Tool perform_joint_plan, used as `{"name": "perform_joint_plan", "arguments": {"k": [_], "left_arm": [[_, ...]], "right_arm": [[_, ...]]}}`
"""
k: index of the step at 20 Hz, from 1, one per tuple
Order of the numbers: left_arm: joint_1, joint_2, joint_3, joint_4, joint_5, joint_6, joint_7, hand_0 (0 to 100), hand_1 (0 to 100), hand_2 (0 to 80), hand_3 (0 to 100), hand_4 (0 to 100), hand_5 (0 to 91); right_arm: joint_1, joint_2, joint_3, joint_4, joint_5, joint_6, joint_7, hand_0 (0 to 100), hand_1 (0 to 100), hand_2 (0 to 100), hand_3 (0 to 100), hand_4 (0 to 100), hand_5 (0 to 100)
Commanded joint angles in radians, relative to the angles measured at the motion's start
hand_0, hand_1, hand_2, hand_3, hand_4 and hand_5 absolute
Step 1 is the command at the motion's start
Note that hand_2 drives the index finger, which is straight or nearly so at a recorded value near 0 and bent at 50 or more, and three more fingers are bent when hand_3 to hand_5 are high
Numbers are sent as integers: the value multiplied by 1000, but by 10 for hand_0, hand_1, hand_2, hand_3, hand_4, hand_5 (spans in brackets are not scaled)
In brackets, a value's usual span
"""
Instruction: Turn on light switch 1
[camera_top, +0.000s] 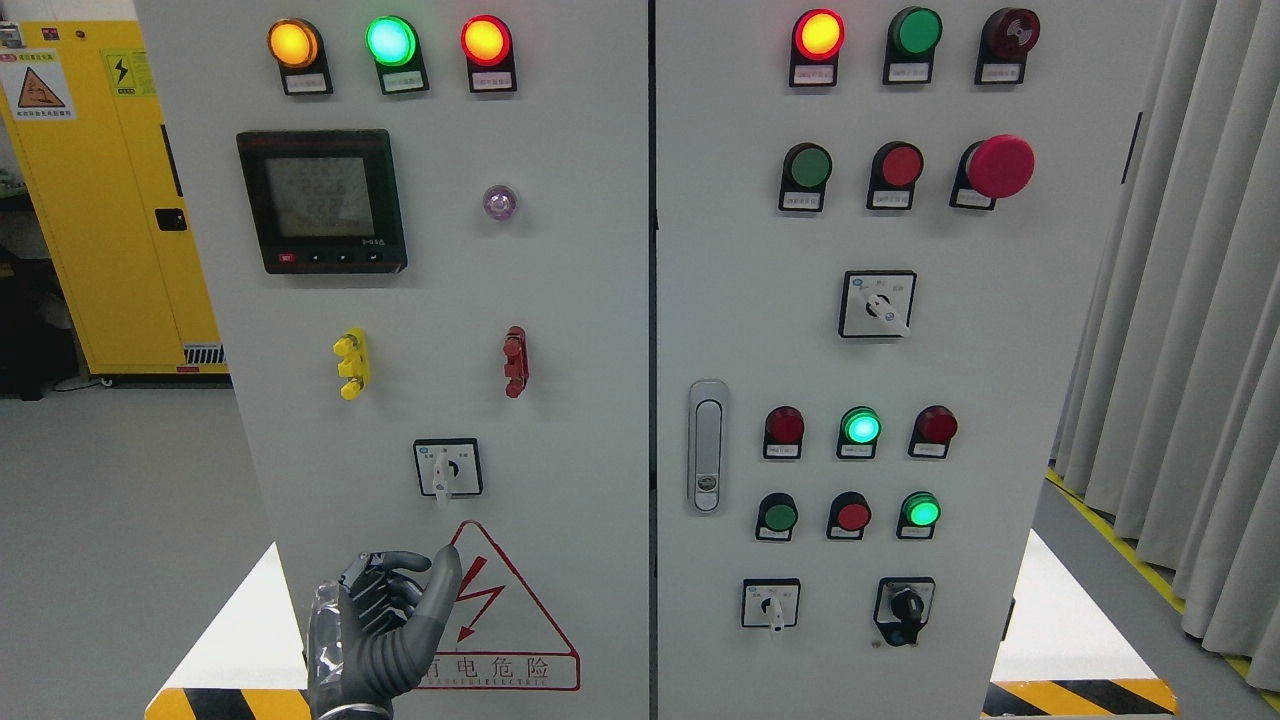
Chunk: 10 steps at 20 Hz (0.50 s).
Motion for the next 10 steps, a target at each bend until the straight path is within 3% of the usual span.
{"name": "perform_joint_plan", "arguments": {"k": [1, 10], "left_arm": [[-27, -11, -8, -8, -2, 10, 10, 237, 694, 589, 870, 880, 859], [-55, -17, -26, -8, -33, 31, 12, 239, 703, 589, 873, 880, 862]], "right_arm": [[0, 0, 0, 0, 0, 0, 1, 0, 500, 40, 0, 0, 0], [0, 0, 0, 0, 0, 0, 1, 0, 500, 40, 0, 0, 0]]}}
